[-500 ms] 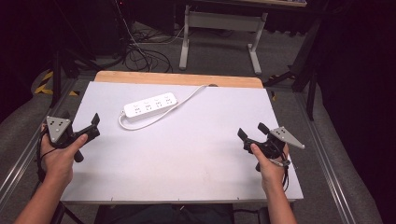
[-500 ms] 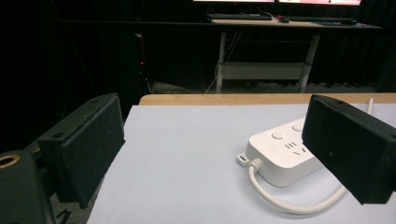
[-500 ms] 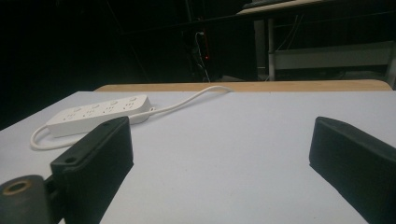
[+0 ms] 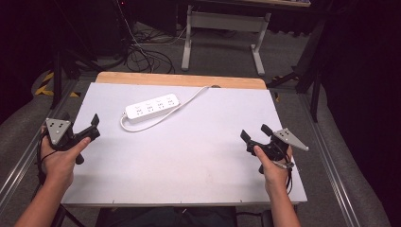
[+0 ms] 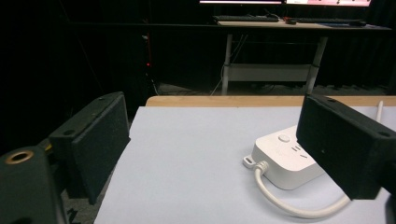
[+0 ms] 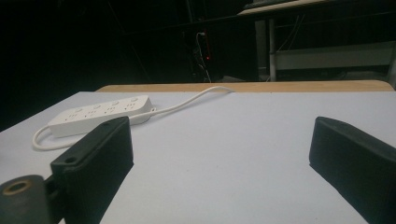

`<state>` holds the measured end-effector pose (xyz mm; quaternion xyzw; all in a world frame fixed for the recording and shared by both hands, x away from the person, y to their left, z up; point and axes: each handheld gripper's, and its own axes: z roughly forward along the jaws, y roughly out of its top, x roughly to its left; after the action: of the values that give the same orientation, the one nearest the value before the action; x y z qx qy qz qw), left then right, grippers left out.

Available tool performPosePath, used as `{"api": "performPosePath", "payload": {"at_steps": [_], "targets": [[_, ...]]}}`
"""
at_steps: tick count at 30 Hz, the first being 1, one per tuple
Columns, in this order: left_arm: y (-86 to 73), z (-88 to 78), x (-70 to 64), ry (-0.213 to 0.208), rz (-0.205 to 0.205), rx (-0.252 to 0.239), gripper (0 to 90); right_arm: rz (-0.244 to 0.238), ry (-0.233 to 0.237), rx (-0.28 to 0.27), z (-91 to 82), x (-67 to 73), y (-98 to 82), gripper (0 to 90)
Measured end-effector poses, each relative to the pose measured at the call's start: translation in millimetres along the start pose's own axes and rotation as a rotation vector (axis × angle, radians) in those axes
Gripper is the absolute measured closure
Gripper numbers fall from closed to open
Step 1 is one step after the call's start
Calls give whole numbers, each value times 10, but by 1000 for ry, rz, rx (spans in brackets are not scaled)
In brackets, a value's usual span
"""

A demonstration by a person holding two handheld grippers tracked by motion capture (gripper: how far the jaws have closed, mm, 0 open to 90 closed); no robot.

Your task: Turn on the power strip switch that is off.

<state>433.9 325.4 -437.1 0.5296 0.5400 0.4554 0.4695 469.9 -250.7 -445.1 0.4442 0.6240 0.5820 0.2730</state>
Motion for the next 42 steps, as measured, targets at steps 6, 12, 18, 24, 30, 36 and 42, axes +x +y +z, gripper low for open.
{"api": "performPosePath", "payload": {"at_steps": [6,12,18,24,30,36,42], "targets": [[11,-6,18,-13,4,6,317,2,15,0,12,2,1,70],[32,-31,54,-21,23,6,595,9,15,10,20,-12,-3,69],[32,-29,149,-89,-15,25,782,23,36,2,49,-3,-4,70],[52,-104,171,-103,-4,-5,886,20,49,7,58,48,-2,71],[82,-118,154,-130,4,-32,899,7,53,9,52,69,2,71],[163,-165,200,-143,-82,-115,899,0,42,19,62,68,-6,69],[271,-138,172,-147,-69,-132,900,14,38,7,35,57,2,70]]}}
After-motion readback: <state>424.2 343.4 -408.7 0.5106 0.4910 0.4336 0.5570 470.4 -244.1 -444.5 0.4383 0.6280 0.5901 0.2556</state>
